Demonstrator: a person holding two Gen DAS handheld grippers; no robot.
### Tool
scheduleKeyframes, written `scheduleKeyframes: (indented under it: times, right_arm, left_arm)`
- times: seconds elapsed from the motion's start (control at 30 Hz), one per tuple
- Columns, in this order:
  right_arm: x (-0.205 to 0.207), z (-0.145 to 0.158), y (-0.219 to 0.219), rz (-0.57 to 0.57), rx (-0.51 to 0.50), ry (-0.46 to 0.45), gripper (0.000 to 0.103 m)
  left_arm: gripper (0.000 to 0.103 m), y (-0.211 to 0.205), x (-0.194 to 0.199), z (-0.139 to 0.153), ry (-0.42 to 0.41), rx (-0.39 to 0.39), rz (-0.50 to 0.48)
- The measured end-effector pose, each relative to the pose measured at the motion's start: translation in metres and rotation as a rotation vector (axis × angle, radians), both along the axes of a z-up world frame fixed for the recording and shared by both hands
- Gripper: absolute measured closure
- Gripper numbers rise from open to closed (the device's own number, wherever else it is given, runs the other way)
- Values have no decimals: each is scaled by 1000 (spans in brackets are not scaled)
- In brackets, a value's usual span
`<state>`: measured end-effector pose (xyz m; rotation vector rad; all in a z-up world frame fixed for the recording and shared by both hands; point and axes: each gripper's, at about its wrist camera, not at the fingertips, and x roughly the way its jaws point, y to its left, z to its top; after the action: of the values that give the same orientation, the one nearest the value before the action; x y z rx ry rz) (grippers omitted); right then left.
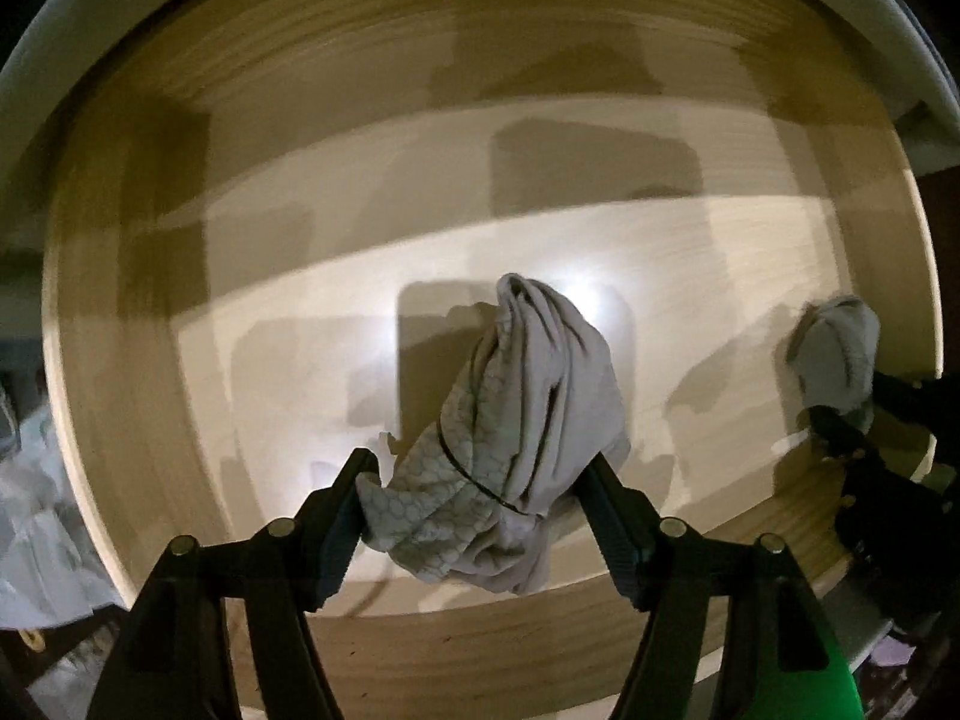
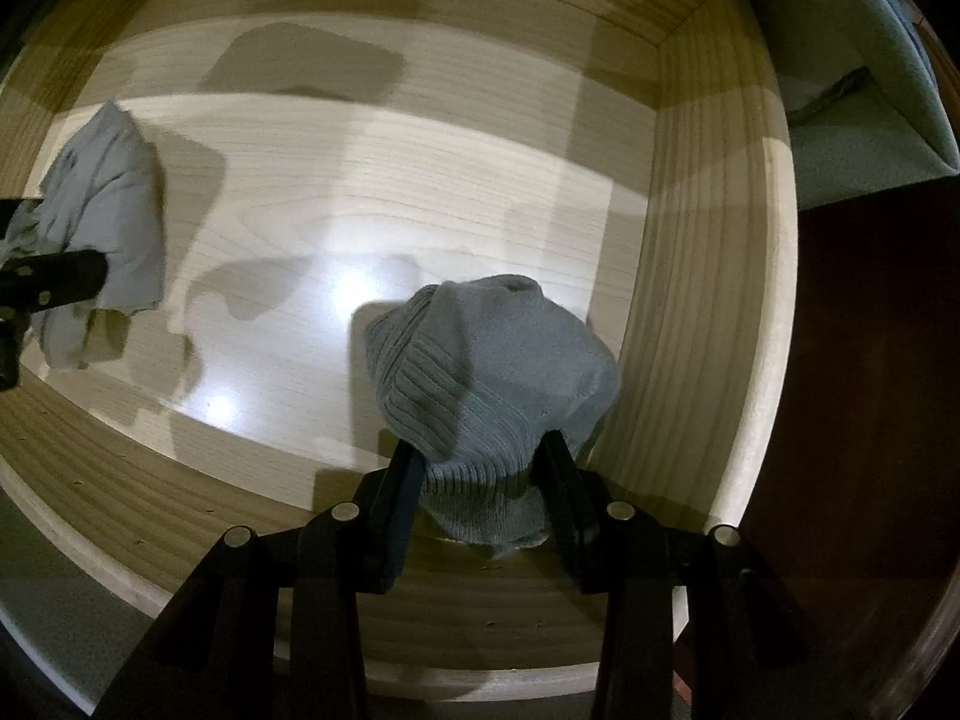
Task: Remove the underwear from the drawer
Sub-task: 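Lift the grey underwear with the left gripper out of the drawer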
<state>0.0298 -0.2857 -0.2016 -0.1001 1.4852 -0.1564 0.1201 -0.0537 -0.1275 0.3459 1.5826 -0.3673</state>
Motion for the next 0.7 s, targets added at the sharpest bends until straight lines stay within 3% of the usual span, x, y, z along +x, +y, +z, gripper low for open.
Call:
scheduleKeyframes:
  times: [0.17, 0.33, 0.43, 0.7]
  right_arm:
    - [1, 0, 0, 1, 0, 2, 65]
    - [4, 1, 0, 1, 2, 20, 64]
    - [11, 0, 0, 4, 46, 50, 49]
    - [31, 2, -7, 25, 76, 94, 40]
  left_arm:
    - [27, 26, 4, -6, 34, 6, 95]
    - [27, 36, 6, -11, 32, 12, 103]
    - [27, 28, 8, -13, 27, 14, 101]
    - [27, 15, -2, -8, 24, 10, 115]
